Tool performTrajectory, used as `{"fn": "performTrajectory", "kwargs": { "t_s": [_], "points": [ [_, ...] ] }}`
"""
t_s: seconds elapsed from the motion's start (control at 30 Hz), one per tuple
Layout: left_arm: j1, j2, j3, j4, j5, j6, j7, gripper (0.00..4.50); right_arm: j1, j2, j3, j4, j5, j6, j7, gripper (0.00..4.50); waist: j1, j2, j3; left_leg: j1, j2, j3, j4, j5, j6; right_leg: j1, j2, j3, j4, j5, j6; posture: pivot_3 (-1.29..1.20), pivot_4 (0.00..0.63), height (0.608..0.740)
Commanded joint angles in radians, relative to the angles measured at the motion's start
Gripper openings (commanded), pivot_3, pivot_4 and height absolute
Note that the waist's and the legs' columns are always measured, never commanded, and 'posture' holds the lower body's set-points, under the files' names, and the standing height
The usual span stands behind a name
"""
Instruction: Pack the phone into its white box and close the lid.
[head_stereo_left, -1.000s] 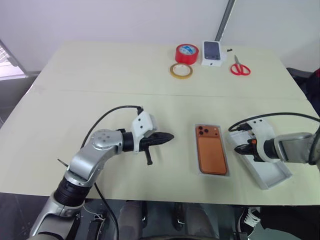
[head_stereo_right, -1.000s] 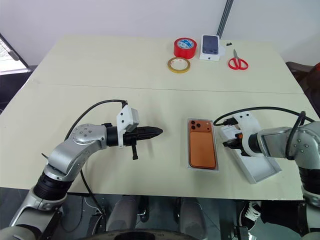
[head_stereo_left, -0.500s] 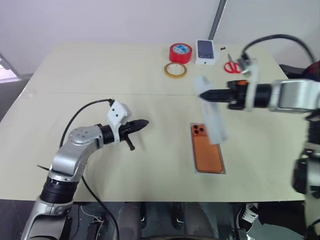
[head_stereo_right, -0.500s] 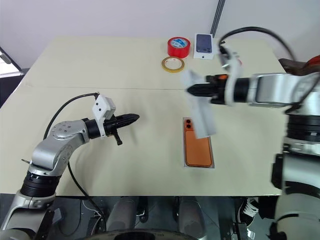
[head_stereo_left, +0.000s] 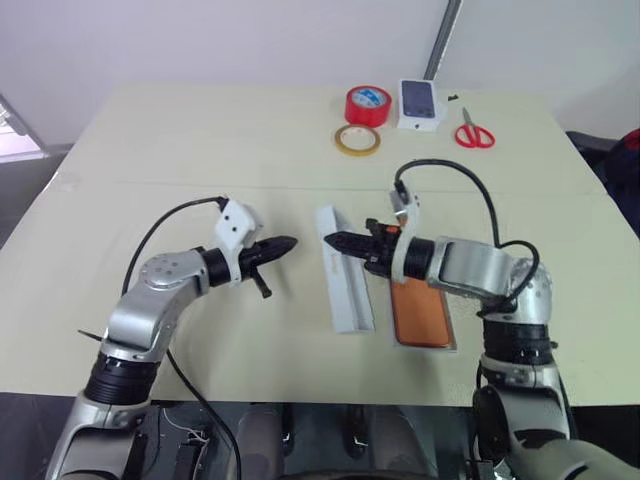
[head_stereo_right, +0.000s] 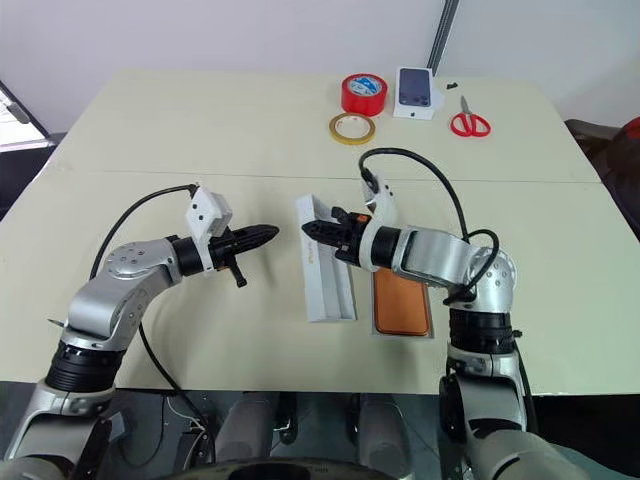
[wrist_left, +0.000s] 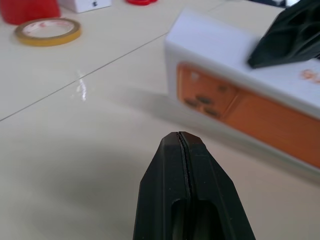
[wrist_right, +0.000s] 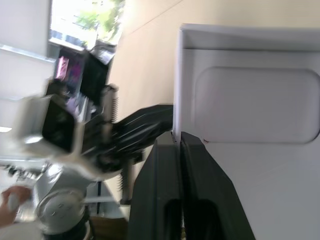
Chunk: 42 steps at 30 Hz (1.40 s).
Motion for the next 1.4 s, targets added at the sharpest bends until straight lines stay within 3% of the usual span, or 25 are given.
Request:
{"fn": "performTrajectory", "kwargs": {
  "t_s": [0.03, 0.17, 0.33, 0.5, 0.57, 0.63, 0.8, 1.0, 1.4],
  "points": [
    [-0.045, -0.051, -0.093, -0.027, 0.035, -0.009, 0.005, 0.00, -0.040, -0.161, -0.002, 0.021, 0.011, 0.072, 0.111, 2.02, -0.002, 0.001, 0.000, 0.000, 0.000, 0.000, 0.000, 0.000, 0.000, 0.000, -0.001, 0.000, 0.000, 0.000, 0.000, 0.00, 0.150, 0.740],
    [-0.101, -0.127, -0.153, 0.030, 0.064, 0.005, 0.029, 0.00, -0.099, -0.383, 0.092, -0.018, 0.011, 0.116, 0.247, 4.11, -0.007, 0.002, 0.000, 0.000, 0.000, 0.000, 0.000, 0.000, 0.001, 0.000, 0.000, 0.000, -0.001, -0.002, -0.003, 0.00, 0.150, 0.740],
    [-0.151, -0.191, -0.202, 0.074, 0.088, 0.010, 0.033, 0.00, -0.145, -0.545, 0.129, -0.042, -0.064, 0.102, 0.321, 4.11, -0.005, 0.002, 0.000, 0.000, 0.001, -0.001, -0.001, -0.001, 0.001, -0.001, 0.005, 0.000, 0.000, 0.000, 0.000, 0.00, 0.150, 0.740],
    [-0.178, -0.229, -0.243, 0.114, 0.121, -0.008, 0.027, 0.00, -0.150, -0.622, 0.144, -0.081, -0.366, 0.100, 0.522, 4.11, -0.001, 0.002, -0.001, 0.000, 0.001, -0.001, 0.000, -0.001, 0.001, -0.002, 0.005, 0.001, 0.000, -0.001, -0.001, 0.00, 0.150, 0.740],
    [-0.184, -0.242, -0.229, 0.118, 0.117, -0.004, 0.032, 0.00, -0.139, -0.652, 0.160, -0.106, -0.487, 0.083, 0.617, 3.59, -0.001, 0.002, -0.001, -0.001, 0.001, -0.001, 0.000, -0.001, 0.001, -0.002, 0.005, 0.001, -0.001, -0.001, -0.001, 0.00, 0.150, 0.740],
    [-0.186, -0.251, -0.207, 0.115, 0.108, 0.003, 0.040, 0.00, -0.129, -0.683, 0.184, -0.127, -0.600, 0.066, 0.705, 2.78, -0.001, 0.002, -0.001, -0.003, 0.001, -0.001, 0.001, -0.001, 0.001, -0.004, 0.005, 0.001, -0.001, -0.001, -0.001, 0.00, 0.150, 0.740],
    [-0.166, -0.202, -0.123, 0.067, 0.089, 0.067, 0.071, 0.00, -0.054, -0.842, 0.335, -0.289, -0.980, -0.132, 1.015, 0.11, -0.002, 0.002, 0.000, -0.005, 0.001, -0.001, 0.001, -0.001, 0.001, -0.006, 0.004, 0.001, -0.001, -0.002, -0.003, 0.00, 0.150, 0.740],
    [-0.132, -0.108, -0.153, 0.036, 0.120, 0.125, 0.055, 0.00, 0.059, -0.915, 0.419, -0.408, -1.253, -0.306, 1.243, 0.04, -0.002, 0.003, -0.001, -0.005, 0.001, -0.001, 0.001, -0.001, 0.001, -0.006, 0.004, 0.001, 0.000, -0.002, -0.003, 0.00, 0.150, 0.740],
    [-0.196, -0.111, -0.319, 0.098, 0.178, 0.158, -0.025, 0.00, 0.093, -0.802, 0.415, -0.482, -1.382, -0.272, 1.348, 0.04, -0.001, 0.003, -0.001, -0.005, 0.000, -0.001, 0.002, 0.000, 0.001, -0.006, 0.001, 0.001, 0.000, -0.002, -0.003, 0.00, 0.150, 0.740]
  ]
}}
